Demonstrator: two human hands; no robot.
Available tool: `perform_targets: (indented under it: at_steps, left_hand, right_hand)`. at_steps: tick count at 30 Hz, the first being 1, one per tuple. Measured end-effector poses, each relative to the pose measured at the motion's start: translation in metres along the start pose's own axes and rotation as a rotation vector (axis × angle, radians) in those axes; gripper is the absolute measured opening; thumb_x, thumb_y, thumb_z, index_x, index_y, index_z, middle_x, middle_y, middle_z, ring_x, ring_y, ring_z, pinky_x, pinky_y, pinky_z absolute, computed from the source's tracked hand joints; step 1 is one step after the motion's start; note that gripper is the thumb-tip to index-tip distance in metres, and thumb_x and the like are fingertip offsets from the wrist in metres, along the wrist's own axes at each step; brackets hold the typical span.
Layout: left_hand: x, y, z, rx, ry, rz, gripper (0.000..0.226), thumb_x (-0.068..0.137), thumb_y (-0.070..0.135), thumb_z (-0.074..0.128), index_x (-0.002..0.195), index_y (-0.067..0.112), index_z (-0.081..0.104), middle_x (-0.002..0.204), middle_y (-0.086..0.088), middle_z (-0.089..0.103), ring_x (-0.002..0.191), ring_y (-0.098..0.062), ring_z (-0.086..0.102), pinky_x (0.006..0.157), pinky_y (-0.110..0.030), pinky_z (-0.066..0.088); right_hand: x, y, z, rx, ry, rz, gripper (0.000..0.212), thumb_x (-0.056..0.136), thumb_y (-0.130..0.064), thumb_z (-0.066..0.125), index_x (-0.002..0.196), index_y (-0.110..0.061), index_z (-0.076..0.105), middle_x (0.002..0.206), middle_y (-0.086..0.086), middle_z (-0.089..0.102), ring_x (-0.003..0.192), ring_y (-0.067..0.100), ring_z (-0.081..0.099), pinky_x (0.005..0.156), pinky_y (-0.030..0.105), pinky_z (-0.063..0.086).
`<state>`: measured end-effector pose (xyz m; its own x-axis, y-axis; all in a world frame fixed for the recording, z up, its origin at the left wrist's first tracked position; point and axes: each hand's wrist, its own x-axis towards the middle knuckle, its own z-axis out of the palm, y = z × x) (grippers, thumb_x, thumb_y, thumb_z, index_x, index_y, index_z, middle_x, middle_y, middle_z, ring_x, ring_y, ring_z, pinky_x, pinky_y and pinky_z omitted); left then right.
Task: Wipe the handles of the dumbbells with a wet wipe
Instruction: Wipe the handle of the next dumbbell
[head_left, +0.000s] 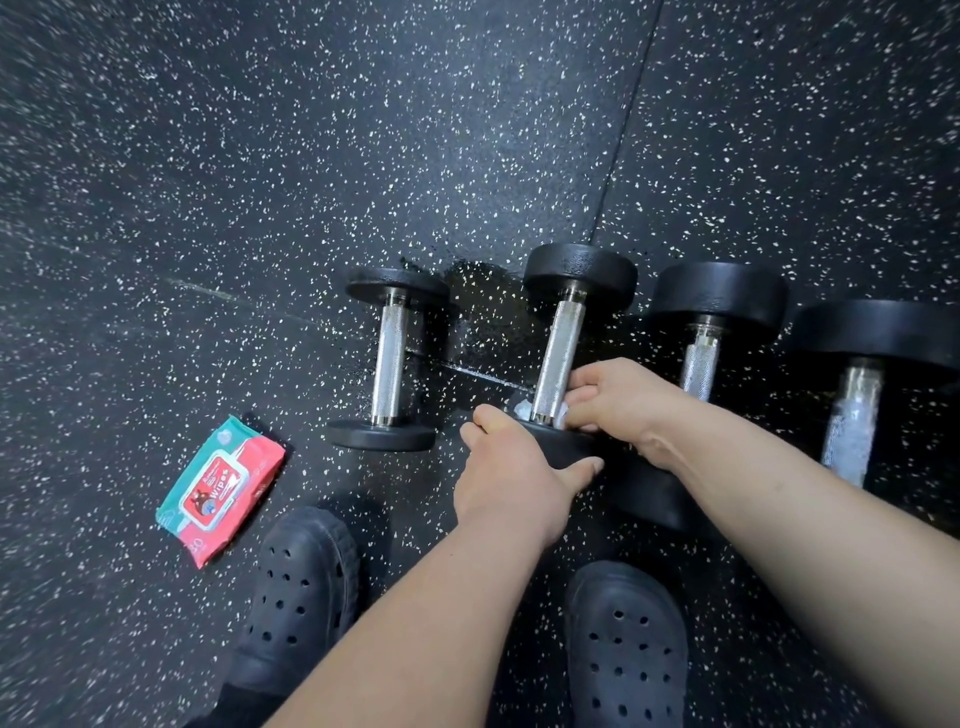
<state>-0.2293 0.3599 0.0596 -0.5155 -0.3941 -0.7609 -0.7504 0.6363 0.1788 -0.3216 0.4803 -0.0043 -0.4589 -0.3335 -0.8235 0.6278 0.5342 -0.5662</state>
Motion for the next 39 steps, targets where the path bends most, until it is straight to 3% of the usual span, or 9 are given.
perform_targets:
  at_steps: [3, 8, 12, 20, 23, 26, 29, 34, 39]
  left_hand:
    - [0.001, 0.0, 0.001, 0.012, 0.015, 0.003, 0.1, 0.069, 0.074, 0.083, 0.129, 0.014, 0.029, 0.136, -0.004, 0.042, 0.115, -0.029, 0.062, 0.081, -0.041, 0.05]
    - [0.001, -0.001, 0.001, 0.012, 0.014, 0.008, 0.101, 0.069, 0.074, 0.083, 0.13, 0.014, 0.029, 0.136, -0.005, 0.041, 0.116, -0.03, 0.062, 0.083, -0.042, 0.051]
    - [0.002, -0.002, 0.001, 0.007, 0.018, 0.006, 0.102, 0.069, 0.074, 0.084, 0.131, 0.014, 0.029, 0.136, -0.005, 0.041, 0.115, -0.03, 0.062, 0.082, -0.041, 0.052]
    - [0.001, -0.001, 0.0, -0.013, 0.012, 0.0, 0.102, 0.066, 0.075, 0.085, 0.126, 0.015, 0.029, 0.13, -0.003, 0.041, 0.111, -0.029, 0.063, 0.084, -0.044, 0.055]
    - [0.002, -0.001, 0.0, -0.015, 0.015, 0.006, 0.103, 0.065, 0.076, 0.085, 0.127, 0.016, 0.029, 0.131, -0.003, 0.041, 0.112, -0.028, 0.063, 0.084, -0.043, 0.053]
    - [0.002, -0.002, 0.0, -0.009, 0.009, 0.01, 0.102, 0.065, 0.076, 0.085, 0.127, 0.017, 0.029, 0.13, -0.002, 0.042, 0.114, -0.027, 0.062, 0.083, -0.042, 0.051]
    - [0.002, -0.002, -0.001, -0.011, 0.008, 0.01, 0.1, 0.066, 0.075, 0.085, 0.125, 0.017, 0.029, 0.13, -0.002, 0.041, 0.115, -0.028, 0.062, 0.084, -0.043, 0.051]
    - [0.0, -0.001, -0.002, -0.026, 0.008, 0.008, 0.099, 0.067, 0.073, 0.085, 0.125, 0.018, 0.029, 0.132, -0.001, 0.04, 0.114, -0.027, 0.062, 0.085, -0.043, 0.053]
    - [-0.001, 0.0, -0.004, -0.014, -0.007, 0.023, 0.1, 0.069, 0.072, 0.084, 0.13, 0.017, 0.027, 0.134, -0.003, 0.039, 0.115, -0.028, 0.062, 0.088, -0.044, 0.053]
  right_hand:
    - [0.003, -0.006, 0.004, -0.041, -0.021, 0.005, 0.036, 0.076, 0.015, 0.064, 0.111, 0.007, 0.07, 0.095, 0.021, 0.078, 0.08, 0.015, 0.06, 0.061, 0.022, 0.045]
    - [-0.008, -0.007, 0.0, -0.004, 0.006, -0.019, 0.028, 0.078, 0.017, 0.066, 0.095, -0.002, 0.077, 0.074, 0.003, 0.074, 0.072, 0.015, 0.059, 0.066, 0.025, 0.047]
    - [-0.026, -0.008, 0.0, -0.037, 0.156, -0.066, 0.028, 0.077, 0.005, 0.078, 0.092, -0.018, 0.075, 0.078, 0.001, 0.08, 0.071, 0.016, 0.069, 0.079, 0.036, 0.057]
    - [-0.045, -0.027, 0.002, -0.449, 0.228, -0.388, 0.017, 0.079, -0.034, 0.091, 0.084, -0.031, 0.075, 0.07, -0.019, 0.075, 0.071, -0.008, 0.069, 0.07, 0.017, 0.05]
    - [-0.033, -0.038, 0.009, -0.686, 0.173, -0.588, 0.009, 0.085, -0.044, 0.083, 0.087, -0.036, 0.079, 0.074, -0.019, 0.073, 0.074, -0.002, 0.068, 0.075, 0.028, 0.056]
    - [-0.026, -0.047, 0.011, -1.193, 0.122, -0.737, 0.018, 0.101, -0.044, 0.059, 0.105, -0.042, 0.076, 0.102, -0.012, 0.065, 0.089, 0.013, 0.065, 0.069, 0.032, 0.051]
    - [-0.029, -0.061, 0.008, -1.48, 0.003, -0.666, 0.027, 0.107, -0.04, 0.044, 0.112, -0.043, 0.071, 0.106, -0.006, 0.05, 0.08, 0.02, 0.055, 0.062, 0.033, 0.049]
    - [-0.03, -0.085, 0.025, -1.697, -0.022, -0.465, 0.024, 0.101, -0.018, 0.051, 0.097, -0.032, 0.071, 0.081, -0.006, 0.058, 0.081, 0.026, 0.063, 0.06, 0.032, 0.049]
    - [-0.025, -0.108, 0.055, -1.827, -0.027, -0.37, 0.032, 0.106, -0.014, 0.043, 0.12, -0.02, 0.072, 0.126, 0.002, 0.069, 0.117, 0.029, 0.066, 0.073, 0.038, 0.042]
